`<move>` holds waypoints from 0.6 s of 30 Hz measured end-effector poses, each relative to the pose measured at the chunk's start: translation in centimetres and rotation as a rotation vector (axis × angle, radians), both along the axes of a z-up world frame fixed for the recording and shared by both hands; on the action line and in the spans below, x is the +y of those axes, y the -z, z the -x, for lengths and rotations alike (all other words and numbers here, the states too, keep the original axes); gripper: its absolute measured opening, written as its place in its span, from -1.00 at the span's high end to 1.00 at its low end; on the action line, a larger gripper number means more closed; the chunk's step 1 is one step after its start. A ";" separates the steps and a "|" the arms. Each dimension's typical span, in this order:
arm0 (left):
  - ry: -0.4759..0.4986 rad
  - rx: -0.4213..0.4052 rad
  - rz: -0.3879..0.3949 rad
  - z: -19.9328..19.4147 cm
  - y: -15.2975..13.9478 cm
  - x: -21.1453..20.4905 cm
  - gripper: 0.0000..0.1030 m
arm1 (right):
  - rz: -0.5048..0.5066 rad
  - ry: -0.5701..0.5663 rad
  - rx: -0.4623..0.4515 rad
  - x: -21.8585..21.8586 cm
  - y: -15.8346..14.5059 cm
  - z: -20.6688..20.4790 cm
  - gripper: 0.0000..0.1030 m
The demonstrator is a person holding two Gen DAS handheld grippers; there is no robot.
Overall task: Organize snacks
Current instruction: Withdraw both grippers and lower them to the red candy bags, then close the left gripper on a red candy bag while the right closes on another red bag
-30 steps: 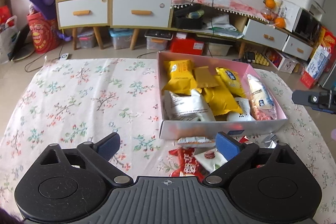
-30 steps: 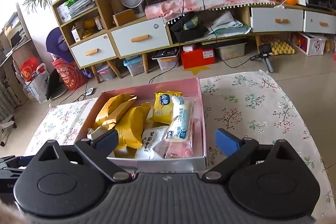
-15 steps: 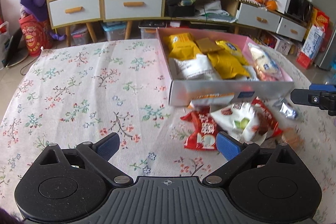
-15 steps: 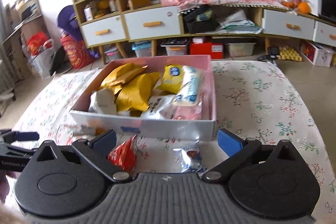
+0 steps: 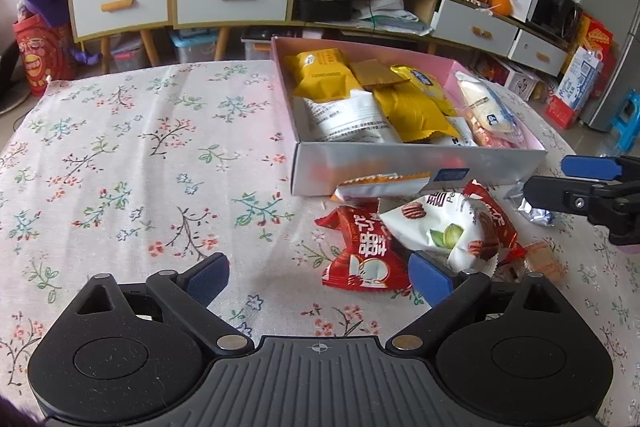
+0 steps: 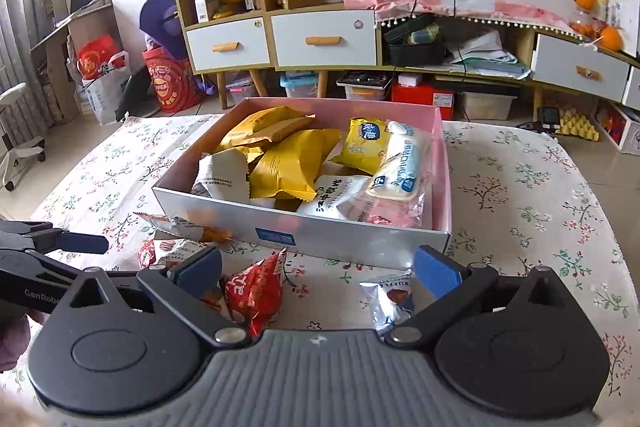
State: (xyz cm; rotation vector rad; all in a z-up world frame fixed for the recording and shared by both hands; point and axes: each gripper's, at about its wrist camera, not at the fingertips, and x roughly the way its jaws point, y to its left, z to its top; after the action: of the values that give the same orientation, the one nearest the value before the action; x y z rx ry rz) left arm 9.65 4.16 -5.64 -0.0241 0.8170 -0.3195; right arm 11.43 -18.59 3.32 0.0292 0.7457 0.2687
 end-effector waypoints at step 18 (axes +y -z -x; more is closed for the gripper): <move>0.022 0.015 0.062 -1.1 0.4 -0.9 0.18 | -0.056 -0.073 0.119 1.3 0.9 -0.7 0.20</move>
State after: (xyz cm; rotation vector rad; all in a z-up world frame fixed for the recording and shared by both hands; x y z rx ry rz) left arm 10.73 3.29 -6.03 -0.0753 0.8228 -0.3657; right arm 12.17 -17.24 2.47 0.0716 0.8581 0.3594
